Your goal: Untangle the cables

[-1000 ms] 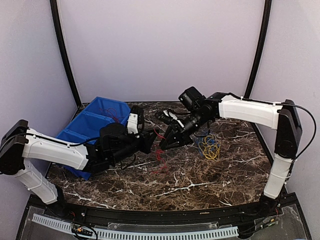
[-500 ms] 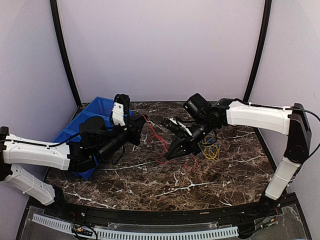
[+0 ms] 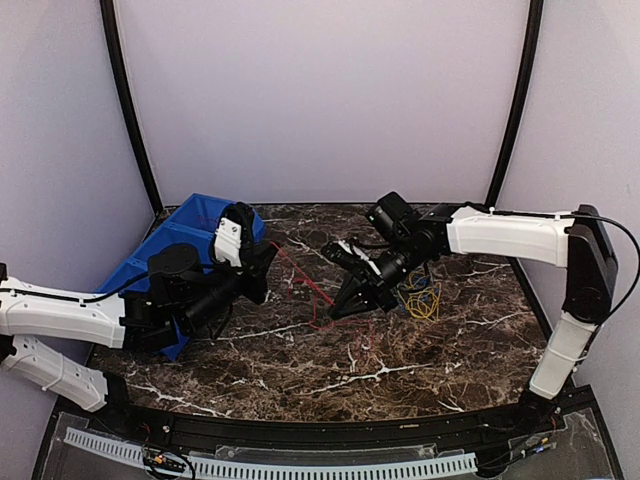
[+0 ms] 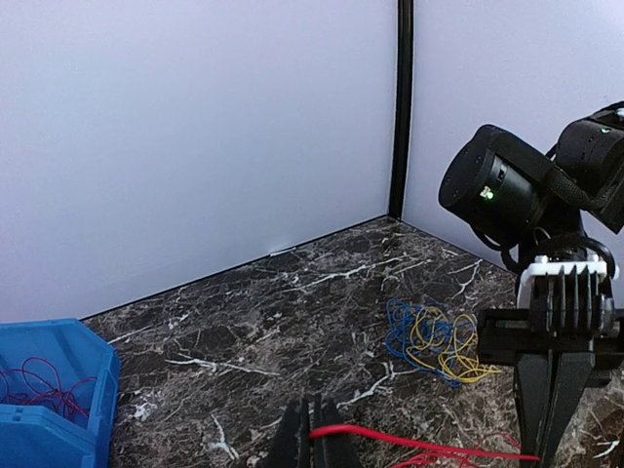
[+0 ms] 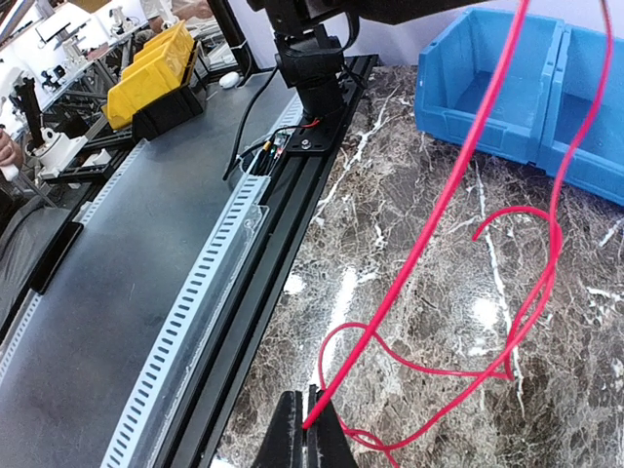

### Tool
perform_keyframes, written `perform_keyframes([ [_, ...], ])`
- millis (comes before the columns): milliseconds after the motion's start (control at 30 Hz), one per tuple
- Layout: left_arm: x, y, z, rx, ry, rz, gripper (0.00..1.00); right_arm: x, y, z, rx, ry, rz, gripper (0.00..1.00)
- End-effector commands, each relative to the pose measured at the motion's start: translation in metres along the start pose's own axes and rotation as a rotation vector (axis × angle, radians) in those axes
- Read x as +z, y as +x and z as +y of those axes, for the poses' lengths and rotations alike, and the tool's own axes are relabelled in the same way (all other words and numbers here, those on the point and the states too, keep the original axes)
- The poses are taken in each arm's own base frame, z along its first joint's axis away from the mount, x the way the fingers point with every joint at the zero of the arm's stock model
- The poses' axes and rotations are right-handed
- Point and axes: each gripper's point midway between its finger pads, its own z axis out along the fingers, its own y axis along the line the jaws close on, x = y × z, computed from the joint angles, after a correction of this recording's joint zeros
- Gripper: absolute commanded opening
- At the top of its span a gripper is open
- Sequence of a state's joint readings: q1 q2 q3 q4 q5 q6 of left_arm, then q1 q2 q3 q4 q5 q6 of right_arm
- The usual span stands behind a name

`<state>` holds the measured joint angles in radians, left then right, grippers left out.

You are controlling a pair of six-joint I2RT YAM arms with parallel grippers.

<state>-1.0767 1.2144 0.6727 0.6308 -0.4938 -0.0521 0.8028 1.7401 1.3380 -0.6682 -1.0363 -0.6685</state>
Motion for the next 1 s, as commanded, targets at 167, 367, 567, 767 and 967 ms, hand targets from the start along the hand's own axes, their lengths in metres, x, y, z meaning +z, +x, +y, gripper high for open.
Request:
perform_keyframes([
  [167,-0.033,-0.051,0.088,-0.083,-0.293,-0.235,0.05,-0.02,0.017,0.012,0.14,-0.012,0.053,0.0],
  [367,0.014,0.006,0.08,-0.136,-0.189,-0.128,0.0,-0.015,0.036,0.013,0.207,-0.048,0.115,0.0],
  [567,0.049,0.087,0.046,-0.215,-0.043,0.085,0.0,-0.015,0.086,-0.022,0.379,0.026,0.184,0.1],
  [767,0.045,0.132,0.053,-0.307,-0.104,0.205,0.0,-0.039,0.1,-0.054,0.352,0.241,0.209,0.37],
  [967,0.033,0.156,0.05,-0.336,-0.078,0.279,0.0,-0.046,0.122,-0.081,0.359,0.404,0.274,0.42],
])
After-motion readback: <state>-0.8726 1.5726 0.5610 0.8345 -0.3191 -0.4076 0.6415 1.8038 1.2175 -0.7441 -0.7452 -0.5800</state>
